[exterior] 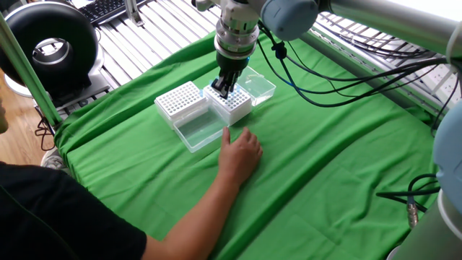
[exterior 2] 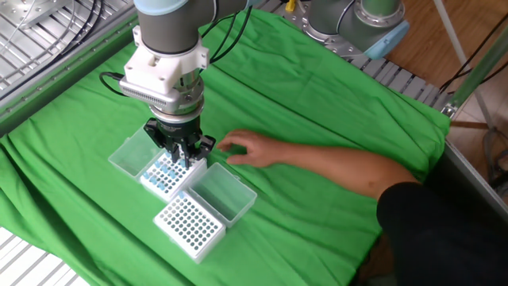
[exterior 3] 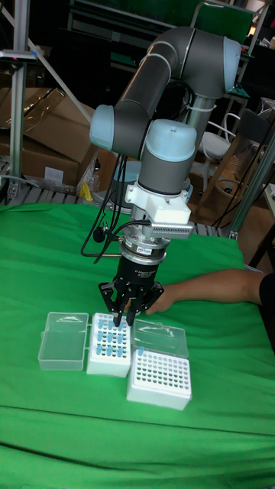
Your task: Insert a medium pipette tip into the holder for medium pipette tips
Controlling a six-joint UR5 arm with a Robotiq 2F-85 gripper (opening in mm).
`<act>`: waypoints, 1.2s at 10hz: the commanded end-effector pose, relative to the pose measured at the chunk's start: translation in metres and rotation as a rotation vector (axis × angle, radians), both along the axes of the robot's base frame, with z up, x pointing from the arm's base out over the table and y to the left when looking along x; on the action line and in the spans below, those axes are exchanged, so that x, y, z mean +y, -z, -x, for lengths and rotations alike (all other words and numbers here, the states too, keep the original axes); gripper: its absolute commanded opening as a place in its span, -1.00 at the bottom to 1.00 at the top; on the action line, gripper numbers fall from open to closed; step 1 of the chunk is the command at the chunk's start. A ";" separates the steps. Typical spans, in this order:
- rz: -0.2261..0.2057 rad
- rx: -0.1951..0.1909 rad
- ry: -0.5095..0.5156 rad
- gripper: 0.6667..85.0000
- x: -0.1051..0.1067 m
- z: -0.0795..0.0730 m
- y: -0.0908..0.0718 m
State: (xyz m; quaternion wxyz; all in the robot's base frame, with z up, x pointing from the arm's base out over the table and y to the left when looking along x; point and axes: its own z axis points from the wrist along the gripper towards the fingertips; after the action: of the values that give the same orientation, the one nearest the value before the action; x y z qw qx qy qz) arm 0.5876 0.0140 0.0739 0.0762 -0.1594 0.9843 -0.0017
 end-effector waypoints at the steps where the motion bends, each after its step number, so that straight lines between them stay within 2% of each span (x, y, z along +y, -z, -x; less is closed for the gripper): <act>1: -0.015 -0.005 0.009 -0.30 0.002 -0.001 -0.001; 9: -0.034 -0.036 -0.005 -0.41 0.004 -0.006 0.008; 12: -0.037 -0.035 -0.002 -0.49 0.004 -0.005 0.009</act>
State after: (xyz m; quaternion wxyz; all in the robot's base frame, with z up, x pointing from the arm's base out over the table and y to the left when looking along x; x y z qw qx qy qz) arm 0.5913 0.0169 0.0650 0.0925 -0.1628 0.9823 0.0070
